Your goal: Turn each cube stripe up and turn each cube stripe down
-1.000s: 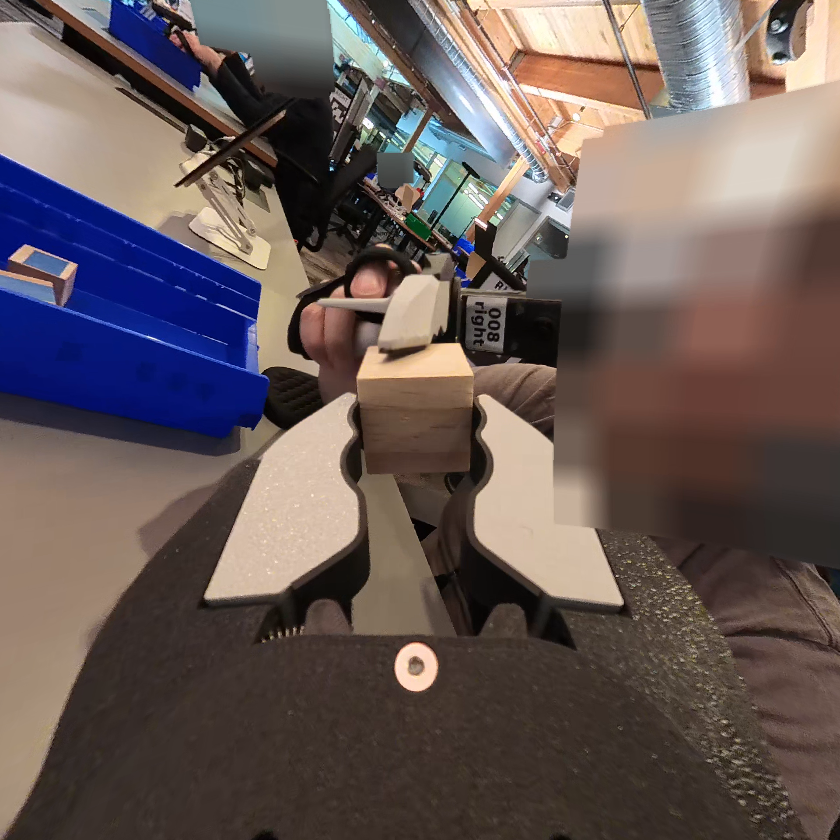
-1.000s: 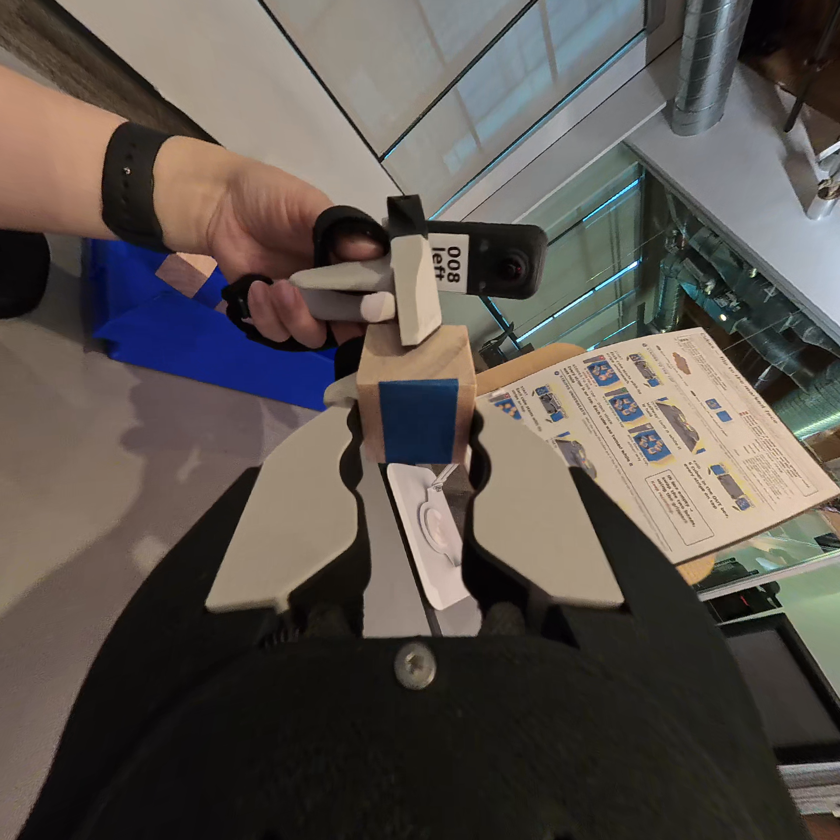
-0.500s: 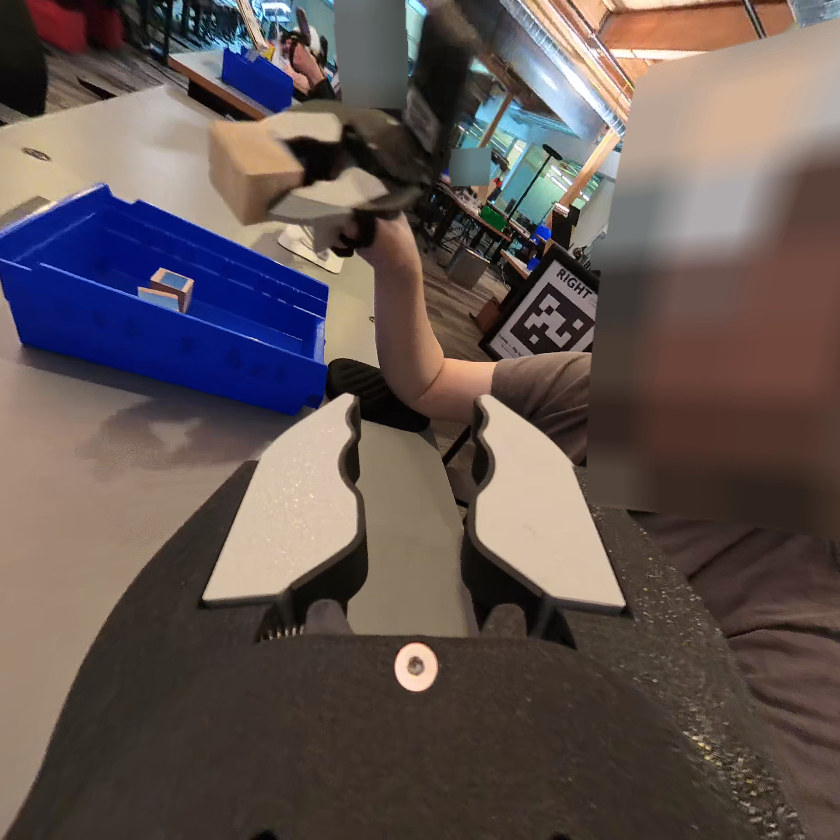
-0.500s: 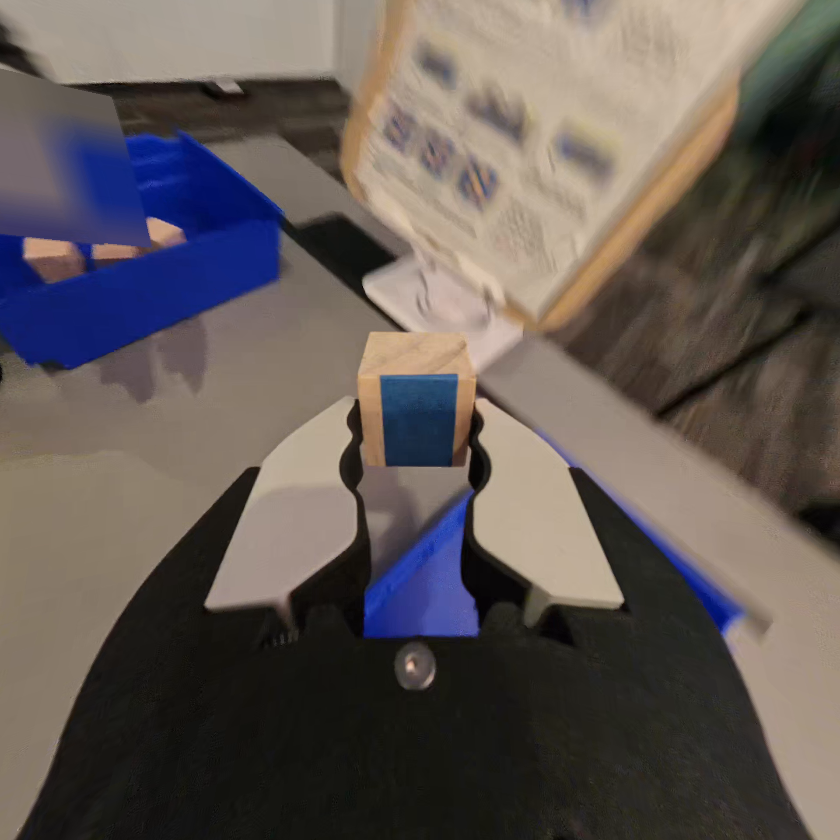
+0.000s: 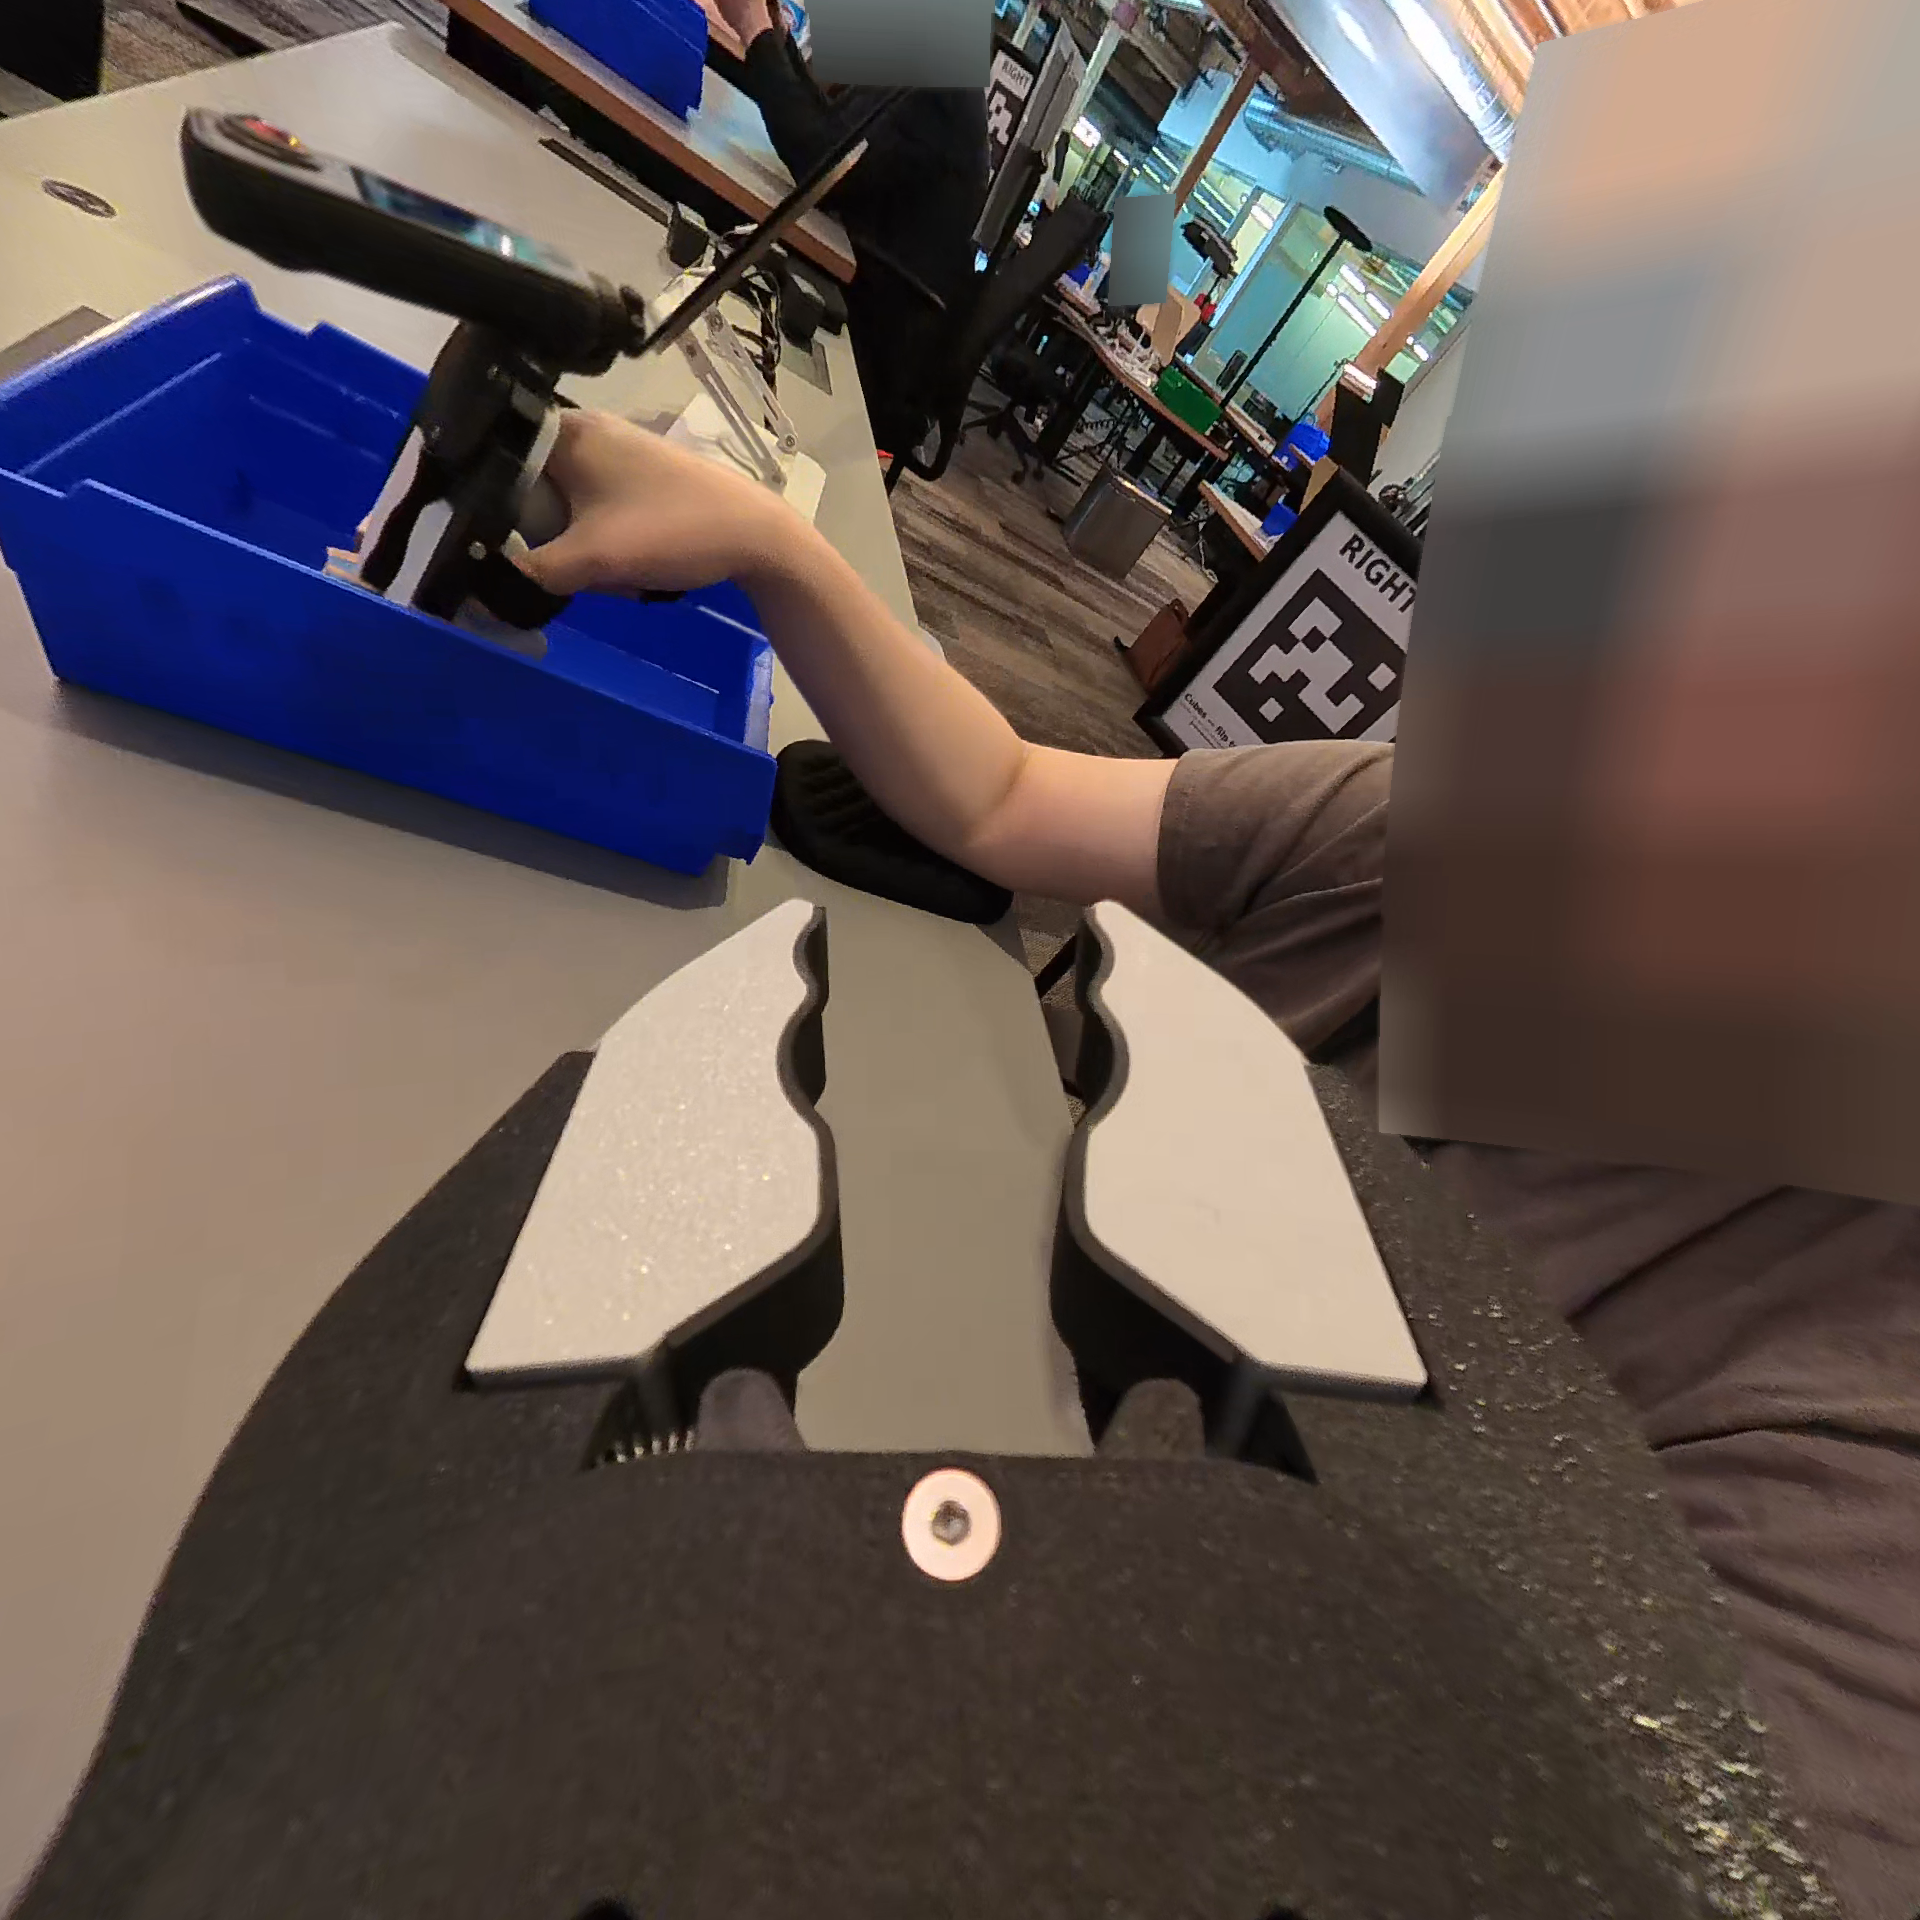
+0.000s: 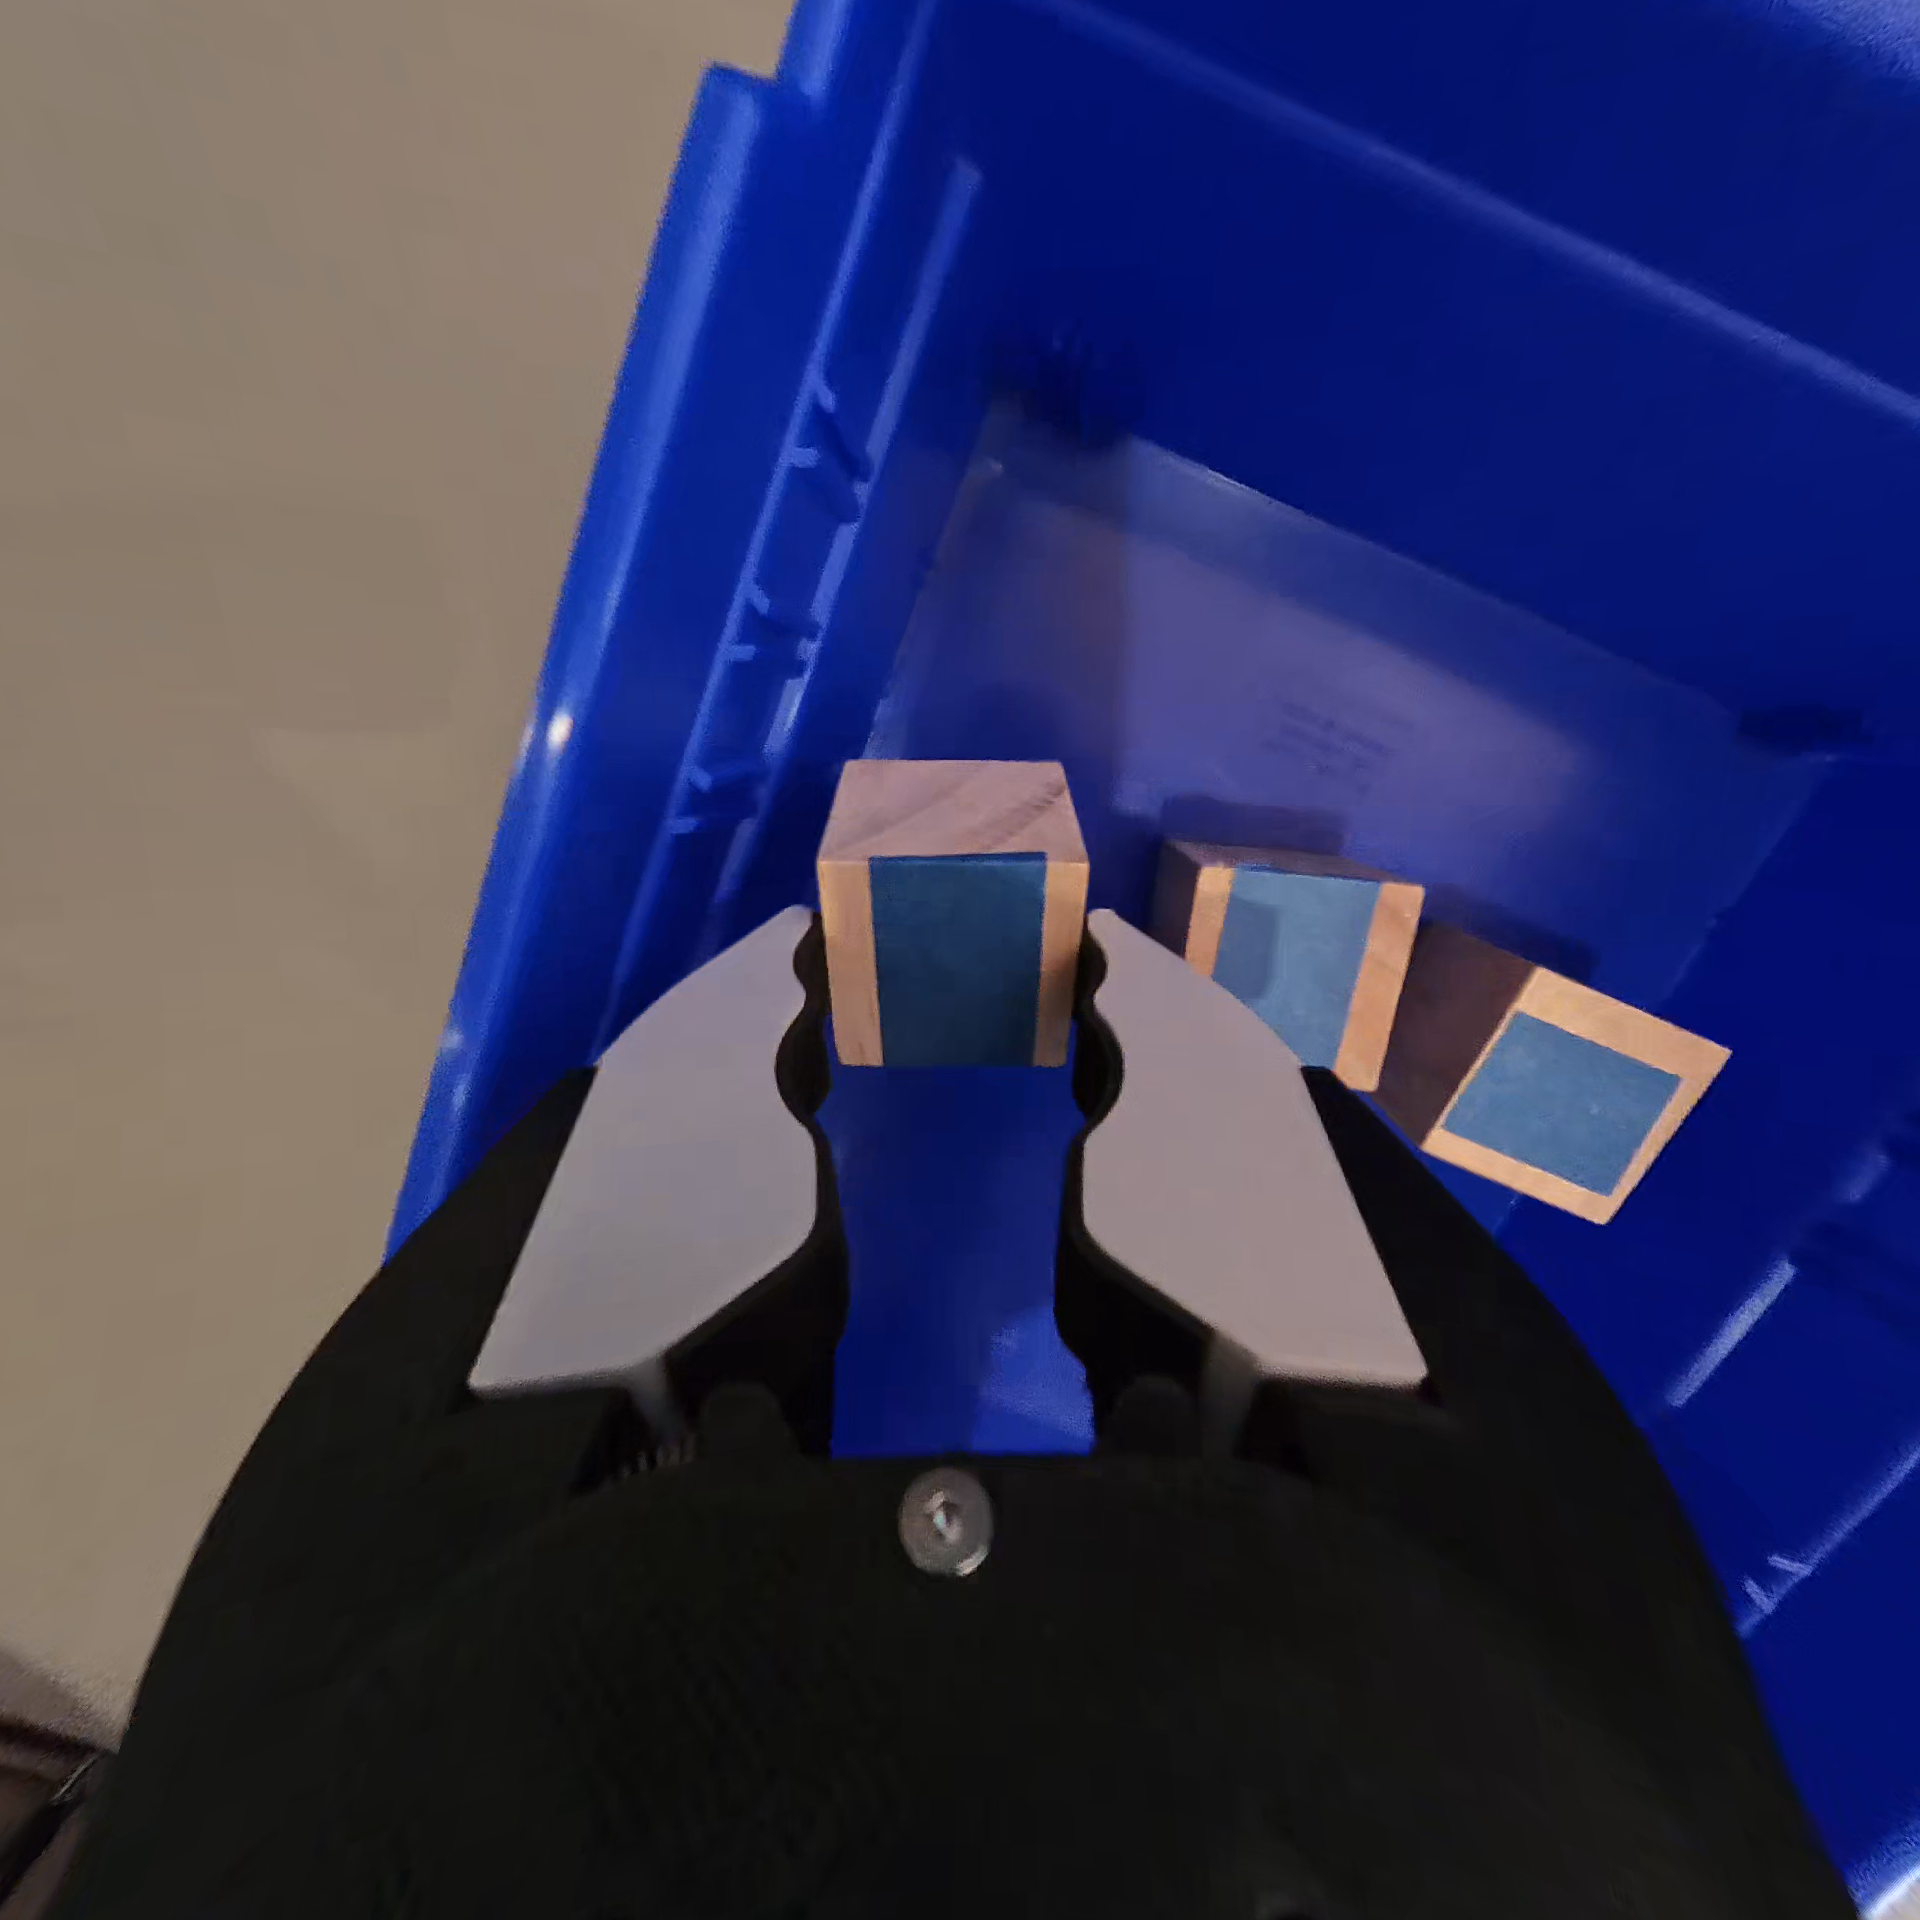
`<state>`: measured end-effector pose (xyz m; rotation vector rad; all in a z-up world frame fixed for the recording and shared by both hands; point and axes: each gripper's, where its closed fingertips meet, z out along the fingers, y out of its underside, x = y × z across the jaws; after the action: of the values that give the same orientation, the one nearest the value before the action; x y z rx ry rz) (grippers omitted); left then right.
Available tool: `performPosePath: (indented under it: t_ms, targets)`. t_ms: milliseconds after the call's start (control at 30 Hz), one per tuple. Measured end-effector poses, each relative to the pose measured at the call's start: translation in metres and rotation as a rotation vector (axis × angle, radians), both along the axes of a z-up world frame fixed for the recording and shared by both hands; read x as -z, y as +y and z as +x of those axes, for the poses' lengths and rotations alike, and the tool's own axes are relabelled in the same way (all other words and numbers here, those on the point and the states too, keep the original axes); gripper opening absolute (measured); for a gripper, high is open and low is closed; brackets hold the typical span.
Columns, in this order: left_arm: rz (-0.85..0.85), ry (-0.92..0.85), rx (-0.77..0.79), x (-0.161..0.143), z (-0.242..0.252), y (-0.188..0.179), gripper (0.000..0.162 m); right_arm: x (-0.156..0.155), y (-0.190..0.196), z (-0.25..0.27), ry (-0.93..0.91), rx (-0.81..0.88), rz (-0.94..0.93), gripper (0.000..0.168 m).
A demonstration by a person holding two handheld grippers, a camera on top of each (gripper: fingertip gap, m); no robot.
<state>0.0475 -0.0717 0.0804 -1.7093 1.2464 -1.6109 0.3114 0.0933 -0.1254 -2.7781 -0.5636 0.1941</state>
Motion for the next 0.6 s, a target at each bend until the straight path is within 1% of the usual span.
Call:
performPosePath:
  t_ms: [100,167,267,300,367,467,500,600]
  targets:
    - [0.012,-0.002,-0.006,-0.001,0.0,0.0,0.045,0.014,0.003,0.006,-0.074,0.015,-0.016,0.045]
    - [0.011,-0.004,-0.008,-0.001,-0.001,0.001,0.044,0.02,0.004,0.005,-0.077,0.013,-0.025,0.045]
    - [0.008,-0.013,-0.012,-0.004,-0.004,0.001,0.044,0.019,0.008,0.006,-0.084,-0.001,-0.007,0.046]
    - [0.01,-0.017,-0.015,-0.005,-0.005,0.001,0.044,0.016,0.009,0.007,-0.094,-0.008,0.005,0.048]
    - [0.015,-0.017,-0.024,-0.008,-0.009,0.001,0.043,0.006,0.011,0.01,-0.095,-0.013,0.04,0.056]
    - [0.038,0.031,-0.069,-0.01,-0.026,0.001,0.043,-0.025,0.018,0.008,-0.049,-0.008,0.163,0.056]
    - [0.057,0.06,-0.109,-0.01,-0.036,0.004,0.041,-0.036,0.019,0.007,-0.038,-0.017,0.205,0.056]
    - [0.186,0.211,-0.352,0.001,-0.077,0.032,0.039,-0.059,0.016,0.002,-0.011,-0.041,0.276,0.056]
